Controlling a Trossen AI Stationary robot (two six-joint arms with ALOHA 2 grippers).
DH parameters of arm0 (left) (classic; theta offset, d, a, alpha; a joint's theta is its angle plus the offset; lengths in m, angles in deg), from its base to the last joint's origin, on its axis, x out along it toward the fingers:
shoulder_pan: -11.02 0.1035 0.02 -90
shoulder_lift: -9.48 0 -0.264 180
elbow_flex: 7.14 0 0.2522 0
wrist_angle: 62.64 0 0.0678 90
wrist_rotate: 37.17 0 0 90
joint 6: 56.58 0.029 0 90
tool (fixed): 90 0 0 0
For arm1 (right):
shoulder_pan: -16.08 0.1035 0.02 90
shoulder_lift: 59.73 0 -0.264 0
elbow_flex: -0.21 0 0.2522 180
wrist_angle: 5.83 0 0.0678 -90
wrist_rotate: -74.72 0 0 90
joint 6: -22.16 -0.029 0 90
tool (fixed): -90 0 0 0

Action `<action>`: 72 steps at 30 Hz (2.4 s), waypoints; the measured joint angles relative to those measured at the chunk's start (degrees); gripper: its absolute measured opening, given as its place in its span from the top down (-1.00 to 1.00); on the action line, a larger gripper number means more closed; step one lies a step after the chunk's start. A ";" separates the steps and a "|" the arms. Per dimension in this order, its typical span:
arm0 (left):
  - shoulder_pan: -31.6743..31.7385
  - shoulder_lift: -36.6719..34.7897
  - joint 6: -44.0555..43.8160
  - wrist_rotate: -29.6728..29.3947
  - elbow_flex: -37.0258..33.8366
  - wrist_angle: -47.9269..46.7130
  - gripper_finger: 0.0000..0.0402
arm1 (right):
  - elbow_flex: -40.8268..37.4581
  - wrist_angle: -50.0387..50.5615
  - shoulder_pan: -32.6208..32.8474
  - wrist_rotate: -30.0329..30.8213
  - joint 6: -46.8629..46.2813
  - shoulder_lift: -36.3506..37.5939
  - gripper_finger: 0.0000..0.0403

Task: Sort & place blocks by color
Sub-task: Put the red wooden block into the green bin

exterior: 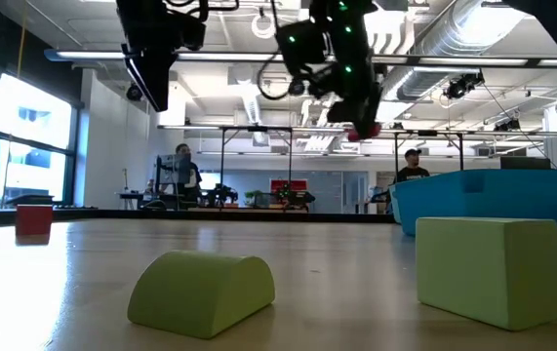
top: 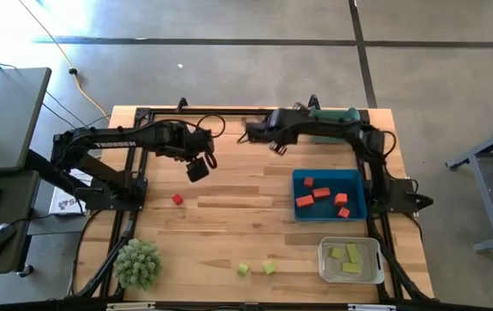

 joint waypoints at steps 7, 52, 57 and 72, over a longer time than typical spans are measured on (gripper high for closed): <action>1.38 0.00 -0.49 0.50 0.00 0.02 -0.21 | -15.34 -8.18 -9.35 -0.27 4.00 10.38 0.50; 2.10 0.00 -1.54 3.52 0.00 19.45 -0.21 | -46.88 -47.27 -42.10 -27.19 25.09 28.16 0.30; 2.10 0.00 -1.98 3.49 0.00 19.45 -0.21 | -46.88 -47.60 -42.08 -28.94 25.59 28.16 0.29; 2.10 0.00 -3.68 3.47 0.00 19.43 -0.21 | -46.88 -47.76 -42.08 -29.07 29.52 28.13 0.29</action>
